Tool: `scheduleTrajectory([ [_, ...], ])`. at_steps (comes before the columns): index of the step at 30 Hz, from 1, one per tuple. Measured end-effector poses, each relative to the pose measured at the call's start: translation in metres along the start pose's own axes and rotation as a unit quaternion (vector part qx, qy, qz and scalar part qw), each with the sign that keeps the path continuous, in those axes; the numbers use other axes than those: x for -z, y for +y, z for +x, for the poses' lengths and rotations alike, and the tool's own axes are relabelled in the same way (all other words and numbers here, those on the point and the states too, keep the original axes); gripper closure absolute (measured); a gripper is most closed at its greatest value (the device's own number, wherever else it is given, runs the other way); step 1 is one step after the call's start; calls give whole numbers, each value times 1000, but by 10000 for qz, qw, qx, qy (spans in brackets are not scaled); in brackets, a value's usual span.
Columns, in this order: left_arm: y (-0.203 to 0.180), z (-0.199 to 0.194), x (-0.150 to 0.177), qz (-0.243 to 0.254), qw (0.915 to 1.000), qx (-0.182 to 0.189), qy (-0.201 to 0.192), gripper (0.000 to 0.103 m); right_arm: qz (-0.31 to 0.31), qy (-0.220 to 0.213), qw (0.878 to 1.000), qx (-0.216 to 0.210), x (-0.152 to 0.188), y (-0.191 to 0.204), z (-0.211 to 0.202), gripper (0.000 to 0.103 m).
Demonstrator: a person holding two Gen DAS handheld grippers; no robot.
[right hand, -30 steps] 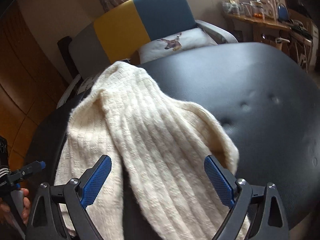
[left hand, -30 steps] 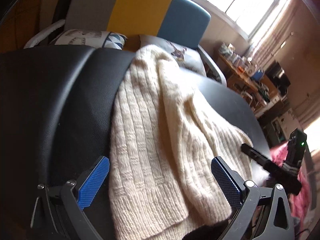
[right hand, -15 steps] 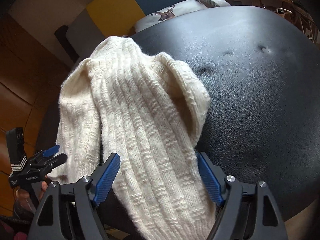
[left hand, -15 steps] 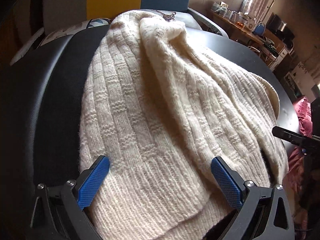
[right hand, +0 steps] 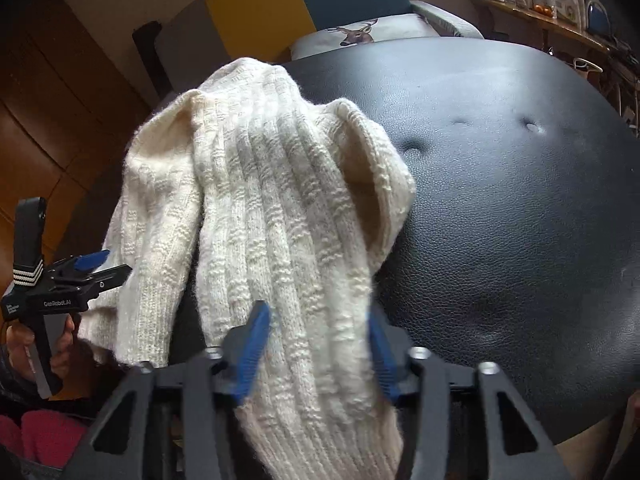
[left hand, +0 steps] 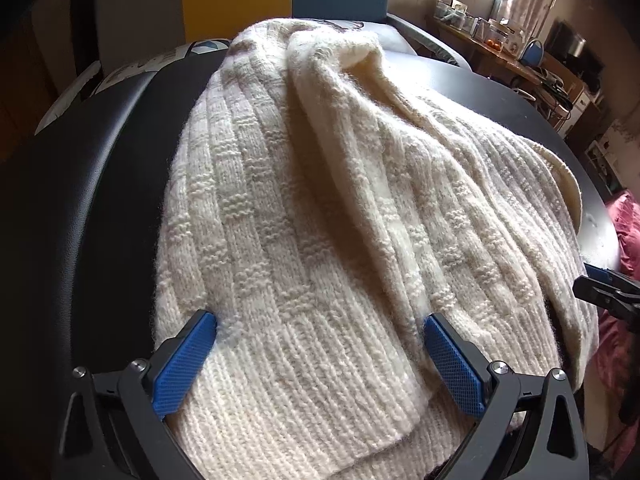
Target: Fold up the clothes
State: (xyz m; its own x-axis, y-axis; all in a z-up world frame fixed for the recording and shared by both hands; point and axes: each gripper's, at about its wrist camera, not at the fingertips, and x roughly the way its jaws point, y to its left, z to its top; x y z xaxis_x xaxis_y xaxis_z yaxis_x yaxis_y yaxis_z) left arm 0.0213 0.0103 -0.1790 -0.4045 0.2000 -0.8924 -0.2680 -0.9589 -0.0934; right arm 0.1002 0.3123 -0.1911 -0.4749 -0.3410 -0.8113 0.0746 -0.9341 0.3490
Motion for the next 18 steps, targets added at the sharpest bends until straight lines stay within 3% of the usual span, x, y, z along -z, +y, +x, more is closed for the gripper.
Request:
scheduleTrajectory([
  [1, 0, -2, -2, 1, 10000, -1, 84, 0, 25, -43, 10000, -35, 2, 0, -3, 84],
  [2, 1, -7, -5, -86, 9998, 131, 92, 0, -40, -94, 9999, -113, 4, 3, -5, 85],
  [5, 3, -36, -16, -376, 9925, 1143, -213, 0, -154, -191, 9984, -515, 7, 17, -9, 85],
  [7, -8, -54, -27, -229, 9852, 1665, -350, 0, -308, -184, 9966, -745, 8, 32, -5, 85],
  [10, -48, -59, -53, 308, 9804, 1911, -372, 0, -446, -16, 9918, -1194, 9, 50, 6, 81],
  [13, -92, -45, -77, 629, 9756, 2105, -37, 0, -335, 47, 9890, -1437, 13, 53, 13, 76],
  [18, -135, -12, -90, 862, 9731, 2053, 591, 0, -54, -21, 9873, -1589, 19, 47, 16, 76],
])
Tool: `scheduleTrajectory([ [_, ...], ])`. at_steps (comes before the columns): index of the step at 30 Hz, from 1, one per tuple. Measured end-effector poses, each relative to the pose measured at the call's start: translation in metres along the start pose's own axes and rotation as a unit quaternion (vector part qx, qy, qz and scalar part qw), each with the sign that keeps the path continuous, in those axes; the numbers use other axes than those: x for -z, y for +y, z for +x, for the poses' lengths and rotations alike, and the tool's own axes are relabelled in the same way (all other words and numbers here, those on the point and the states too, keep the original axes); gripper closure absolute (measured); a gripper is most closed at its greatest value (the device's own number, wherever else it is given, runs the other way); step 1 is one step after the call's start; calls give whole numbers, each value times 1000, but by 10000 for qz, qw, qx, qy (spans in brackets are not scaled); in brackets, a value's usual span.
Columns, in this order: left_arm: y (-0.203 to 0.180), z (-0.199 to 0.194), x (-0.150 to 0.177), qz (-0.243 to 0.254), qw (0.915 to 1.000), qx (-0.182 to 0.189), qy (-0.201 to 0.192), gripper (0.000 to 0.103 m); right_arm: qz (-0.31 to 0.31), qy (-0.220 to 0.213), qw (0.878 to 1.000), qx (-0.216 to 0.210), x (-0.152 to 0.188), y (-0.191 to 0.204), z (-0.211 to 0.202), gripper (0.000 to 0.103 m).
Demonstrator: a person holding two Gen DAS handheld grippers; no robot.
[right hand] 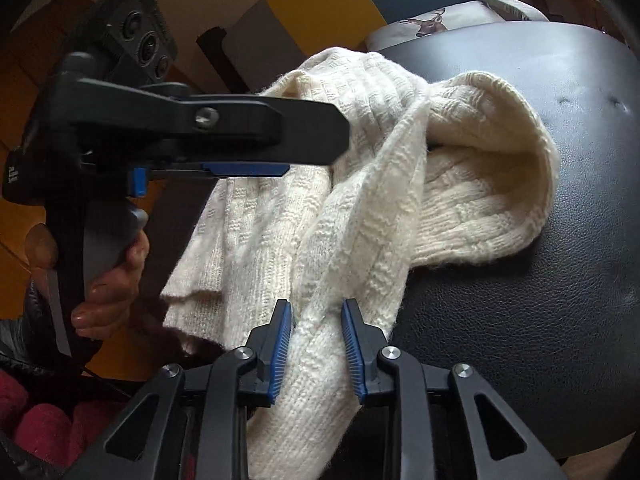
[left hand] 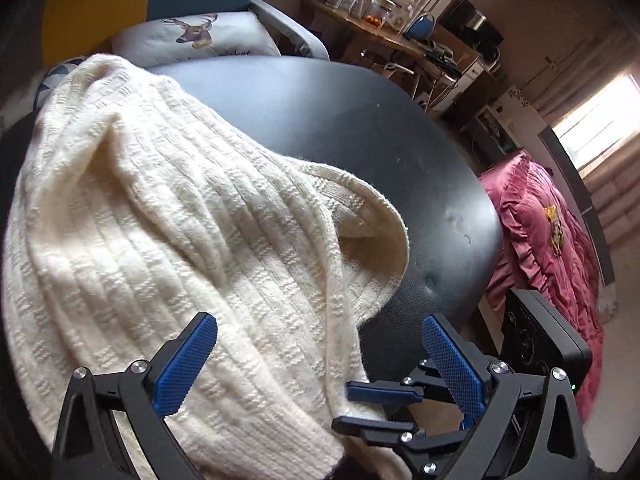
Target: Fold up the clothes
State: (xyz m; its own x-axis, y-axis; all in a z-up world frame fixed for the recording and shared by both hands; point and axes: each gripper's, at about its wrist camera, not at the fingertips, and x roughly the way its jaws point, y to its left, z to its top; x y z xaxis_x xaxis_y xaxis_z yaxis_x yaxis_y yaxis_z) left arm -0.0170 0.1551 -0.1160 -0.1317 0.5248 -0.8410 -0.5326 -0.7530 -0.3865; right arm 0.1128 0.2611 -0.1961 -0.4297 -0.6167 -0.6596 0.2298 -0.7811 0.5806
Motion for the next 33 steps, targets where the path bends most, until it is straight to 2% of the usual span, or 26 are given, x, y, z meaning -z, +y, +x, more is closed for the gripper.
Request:
scheduleTrajectory([
  [6, -9, 32, -4, 304, 9980, -455, 304, 3, 158, -137, 9997, -137, 5, -8, -4, 76],
  [8, -14, 40, -3, 475, 9963, -629, 337, 17, 136, -162, 9997, -136, 5, -8, -3, 75],
  [12, -11, 56, 2, 511, 9929, -925, 550, 49, 119, -212, 9996, -150, 5, -8, -2, 75],
  [14, -9, 55, 4, 551, 9929, -943, 473, 55, 129, -242, 9995, -170, 5, -10, -2, 75],
  [15, -8, 53, 4, 561, 9934, -912, 413, 72, 134, -255, 9994, -175, 5, -11, -2, 75],
  [16, -7, 51, 5, 566, 9939, -879, 353, 83, 119, -260, 9995, -158, 5, -10, -3, 75],
  [17, -4, 47, 5, 502, 9950, -815, 277, 86, 105, -264, 9995, -140, 5, -9, -4, 75],
  [18, 0, 43, 5, 432, 9961, -745, 198, 92, 90, -269, 9995, -123, 4, -8, -6, 75],
  [22, 29, 0, 4, -160, 9992, -36, -356, 93, 42, -420, 9990, -163, -3, -4, -17, 76],
  [26, 62, -71, 2, -578, 9889, 523, -1264, 93, 133, -746, 9965, -362, -18, 1, -33, 75],
  [30, 118, -149, 21, -1005, 9699, 505, -2158, 93, 180, -864, 9956, -327, -32, 3, -34, 75],
  [33, 180, -192, 48, -1559, 9534, -19, -2585, 94, 221, -778, 9965, -204, -44, 7, -20, 75],
])
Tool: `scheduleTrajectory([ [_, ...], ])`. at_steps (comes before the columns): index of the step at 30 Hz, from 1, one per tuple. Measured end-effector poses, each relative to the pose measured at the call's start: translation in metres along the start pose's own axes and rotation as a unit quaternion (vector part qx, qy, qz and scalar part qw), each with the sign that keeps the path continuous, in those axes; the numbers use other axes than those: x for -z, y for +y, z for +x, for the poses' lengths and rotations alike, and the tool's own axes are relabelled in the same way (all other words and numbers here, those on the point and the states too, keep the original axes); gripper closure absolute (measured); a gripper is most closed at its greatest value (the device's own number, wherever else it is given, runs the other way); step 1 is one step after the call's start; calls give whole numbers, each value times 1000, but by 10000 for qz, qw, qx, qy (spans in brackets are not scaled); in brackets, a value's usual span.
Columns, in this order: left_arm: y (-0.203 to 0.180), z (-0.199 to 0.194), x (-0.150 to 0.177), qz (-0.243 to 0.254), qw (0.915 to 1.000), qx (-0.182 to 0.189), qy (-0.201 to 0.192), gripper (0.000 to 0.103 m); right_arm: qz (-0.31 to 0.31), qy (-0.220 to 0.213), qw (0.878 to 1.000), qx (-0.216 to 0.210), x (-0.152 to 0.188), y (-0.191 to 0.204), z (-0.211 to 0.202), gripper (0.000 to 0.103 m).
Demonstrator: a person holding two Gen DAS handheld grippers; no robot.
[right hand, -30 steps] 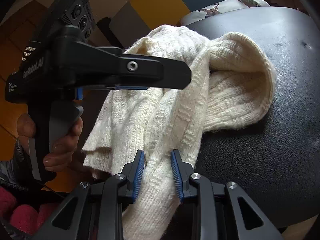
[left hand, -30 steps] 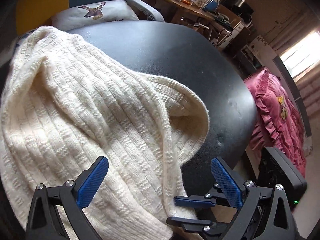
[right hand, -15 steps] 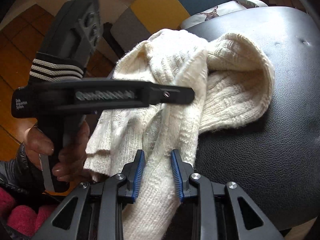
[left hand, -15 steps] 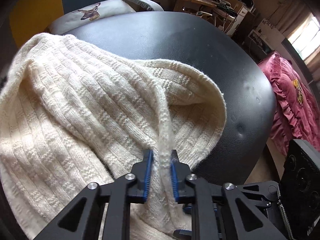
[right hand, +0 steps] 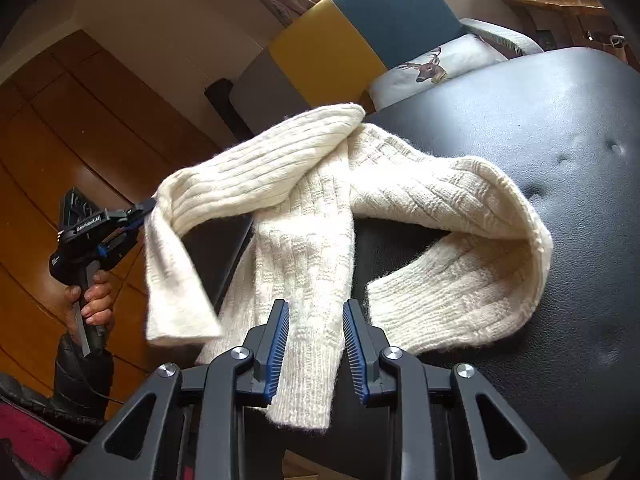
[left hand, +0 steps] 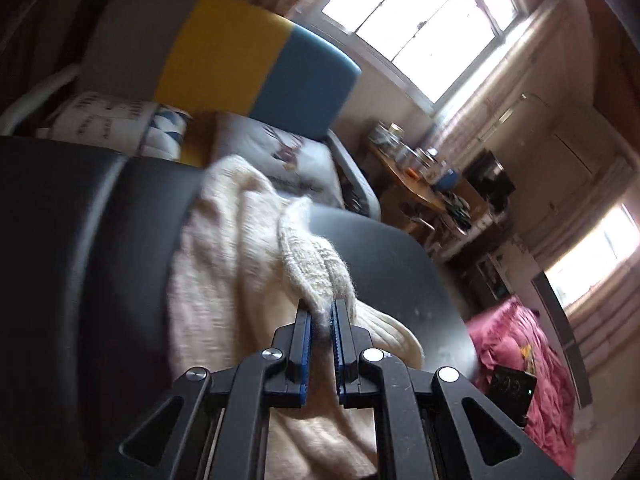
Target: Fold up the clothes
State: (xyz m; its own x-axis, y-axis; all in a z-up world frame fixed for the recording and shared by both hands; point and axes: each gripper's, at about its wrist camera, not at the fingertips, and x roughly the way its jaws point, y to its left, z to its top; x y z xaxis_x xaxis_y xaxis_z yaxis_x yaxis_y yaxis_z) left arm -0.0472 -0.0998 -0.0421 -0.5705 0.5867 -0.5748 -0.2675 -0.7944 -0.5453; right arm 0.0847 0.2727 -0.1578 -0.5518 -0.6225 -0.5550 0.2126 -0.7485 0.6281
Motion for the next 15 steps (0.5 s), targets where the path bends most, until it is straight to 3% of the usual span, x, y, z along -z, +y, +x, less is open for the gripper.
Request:
scheduleTrajectory([
  [2, 39, -26, -3, -199, 9983, -509, -221, 97, 82, 102, 9999, 90, -3, 0, 14, 75],
  [4, 77, -42, 0, -404, 9943, -972, -186, 97, 139, 204, 9996, 169, -6, 2, 28, 75],
  [7, 127, -51, 13, -565, 9776, -2027, -55, 98, 187, 358, 9988, 271, -10, 6, 47, 75],
  [11, 177, -71, 39, -1064, 9590, -2627, -13, 98, 85, 498, 9983, 288, -17, 18, 65, 75],
  [15, 164, -77, 68, -762, 9605, -2673, 125, 98, 181, 681, 9971, 301, -18, 24, 79, 72],
])
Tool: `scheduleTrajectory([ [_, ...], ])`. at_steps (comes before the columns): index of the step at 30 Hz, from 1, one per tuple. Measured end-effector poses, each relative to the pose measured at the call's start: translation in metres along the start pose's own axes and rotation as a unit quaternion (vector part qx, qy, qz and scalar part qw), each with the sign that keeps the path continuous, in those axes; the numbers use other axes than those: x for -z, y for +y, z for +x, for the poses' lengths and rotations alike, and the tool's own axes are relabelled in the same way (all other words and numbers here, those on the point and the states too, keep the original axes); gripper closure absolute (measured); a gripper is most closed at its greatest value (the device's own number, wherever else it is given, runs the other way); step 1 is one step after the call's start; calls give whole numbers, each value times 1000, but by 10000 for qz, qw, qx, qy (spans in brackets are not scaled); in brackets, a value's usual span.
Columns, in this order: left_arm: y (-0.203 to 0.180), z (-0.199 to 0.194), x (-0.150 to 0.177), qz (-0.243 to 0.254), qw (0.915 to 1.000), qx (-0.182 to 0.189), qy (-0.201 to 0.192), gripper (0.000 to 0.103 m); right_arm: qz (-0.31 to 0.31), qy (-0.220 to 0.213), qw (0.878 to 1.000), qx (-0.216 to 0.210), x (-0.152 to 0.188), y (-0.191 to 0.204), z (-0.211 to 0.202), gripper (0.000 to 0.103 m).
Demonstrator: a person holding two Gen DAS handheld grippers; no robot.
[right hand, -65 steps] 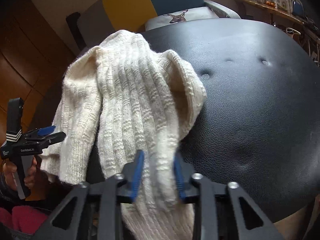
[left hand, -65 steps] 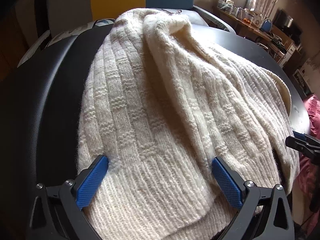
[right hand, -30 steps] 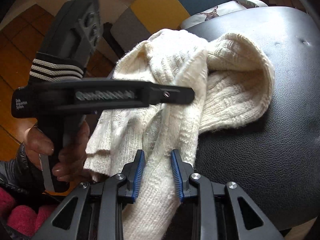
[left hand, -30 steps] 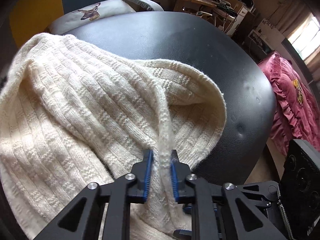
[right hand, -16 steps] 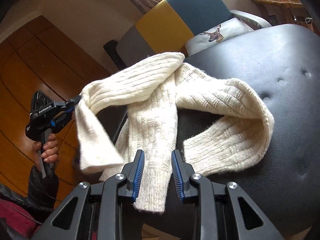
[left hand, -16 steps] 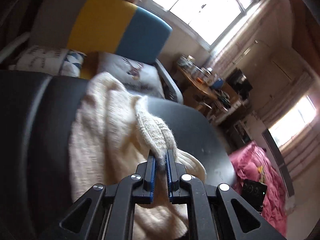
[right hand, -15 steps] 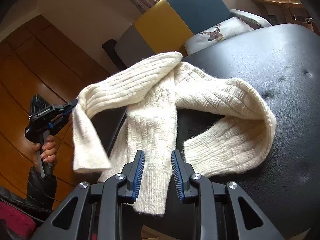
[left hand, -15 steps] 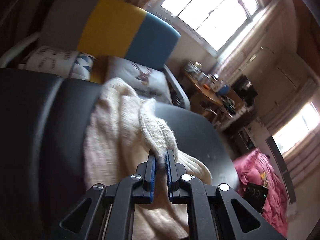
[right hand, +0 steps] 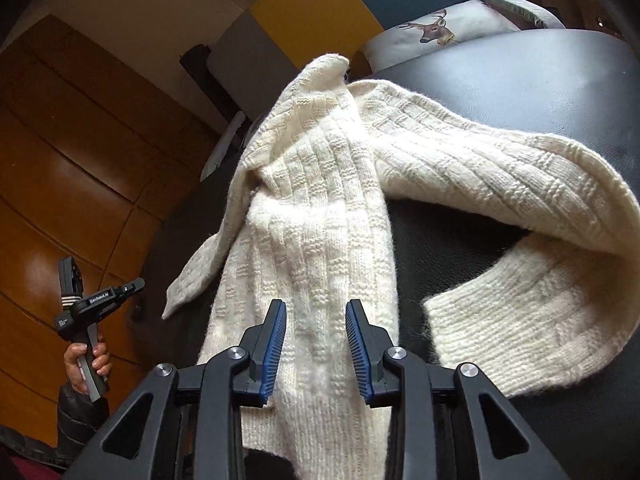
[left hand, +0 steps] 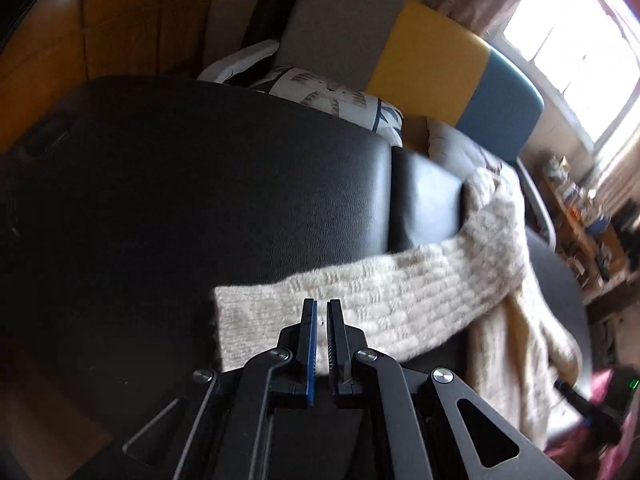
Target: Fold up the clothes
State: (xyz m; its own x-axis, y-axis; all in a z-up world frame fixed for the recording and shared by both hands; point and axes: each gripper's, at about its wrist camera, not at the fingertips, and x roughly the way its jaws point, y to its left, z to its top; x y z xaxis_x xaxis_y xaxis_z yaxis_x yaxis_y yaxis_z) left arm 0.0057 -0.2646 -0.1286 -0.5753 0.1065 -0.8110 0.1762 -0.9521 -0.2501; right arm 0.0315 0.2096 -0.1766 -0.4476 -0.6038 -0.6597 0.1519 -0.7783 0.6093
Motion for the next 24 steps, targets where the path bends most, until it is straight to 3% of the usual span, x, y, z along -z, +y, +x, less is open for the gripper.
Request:
scheduleTrajectory([
  [5, -43, 9, 27, 955, 9954, -1, 4, 88, 23, 195, 9998, 69, 3, 5, 8, 72],
  [9, -91, 26, 25, 1568, 9874, 195, -49, 36, -71, 278, 9995, 162, 3, 9, 11, 72],
  [10, -100, 31, 24, 1675, 9855, 254, -93, 29, -93, 294, 9994, 182, 3, 10, 11, 72],
  [18, -119, 109, 17, 1743, 9824, -459, 493, 31, -40, 380, 9990, 229, 0, 2, 16, 72],
  [20, -114, 111, 18, 1560, 9864, -389, 351, 33, -48, 392, 9989, 240, -1, 1, 19, 72],
  [21, -114, 111, 19, 1543, 9865, -424, 335, 38, -78, 379, 9989, 254, -4, 1, 20, 72],
  [23, -116, 108, 19, 1527, 9869, -427, 298, 60, -148, 286, 9991, 286, -12, 3, 19, 72],
  [24, -116, 108, 19, 1472, 9878, -388, 328, 78, -183, 239, 9991, 302, -17, 4, 19, 72],
])
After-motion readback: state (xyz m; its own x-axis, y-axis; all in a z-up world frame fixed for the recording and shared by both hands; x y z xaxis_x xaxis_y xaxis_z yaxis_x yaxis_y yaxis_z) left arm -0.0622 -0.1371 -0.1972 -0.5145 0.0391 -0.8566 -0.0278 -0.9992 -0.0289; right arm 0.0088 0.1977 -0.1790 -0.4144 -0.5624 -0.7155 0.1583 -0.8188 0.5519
